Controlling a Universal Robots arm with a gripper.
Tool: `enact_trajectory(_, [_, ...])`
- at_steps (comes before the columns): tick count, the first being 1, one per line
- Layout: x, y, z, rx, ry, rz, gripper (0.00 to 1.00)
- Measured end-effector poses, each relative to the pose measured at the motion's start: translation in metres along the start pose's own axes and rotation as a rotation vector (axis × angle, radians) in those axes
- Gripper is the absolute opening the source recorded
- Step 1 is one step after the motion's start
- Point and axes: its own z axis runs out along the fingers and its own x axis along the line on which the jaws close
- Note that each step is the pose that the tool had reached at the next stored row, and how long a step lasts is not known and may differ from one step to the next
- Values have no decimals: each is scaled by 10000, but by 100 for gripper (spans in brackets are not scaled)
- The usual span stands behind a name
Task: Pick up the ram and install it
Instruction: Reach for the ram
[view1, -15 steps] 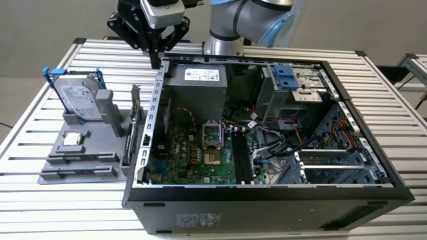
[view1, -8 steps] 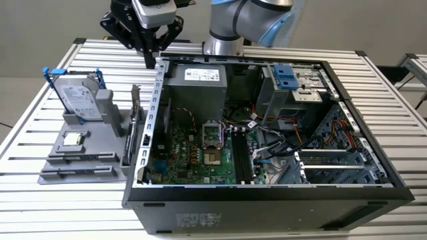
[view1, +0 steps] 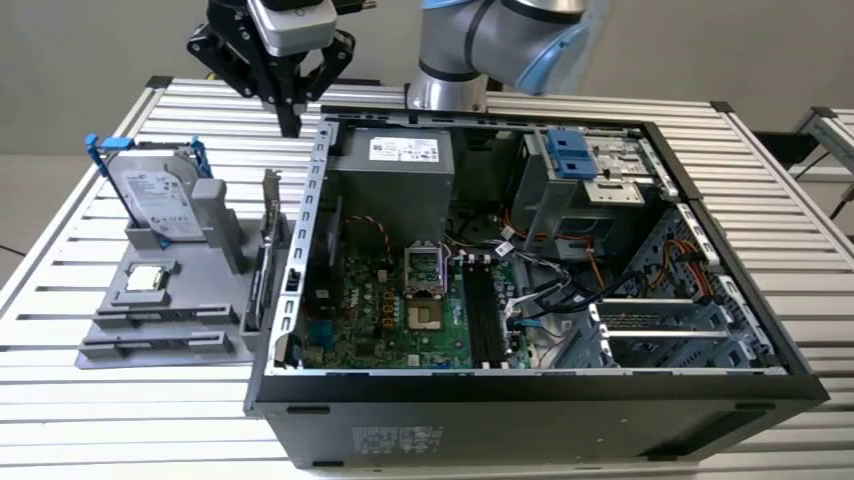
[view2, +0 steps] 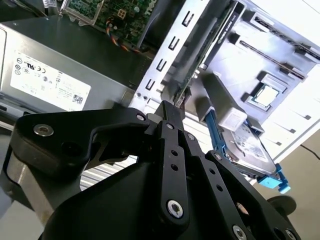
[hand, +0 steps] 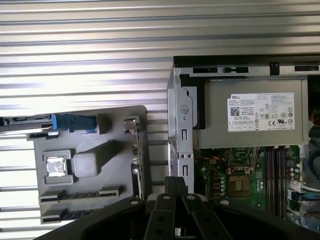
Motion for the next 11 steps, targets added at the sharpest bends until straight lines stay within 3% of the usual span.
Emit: enact_trajectory(11, [177,-9,-4,-2,5,-100,0])
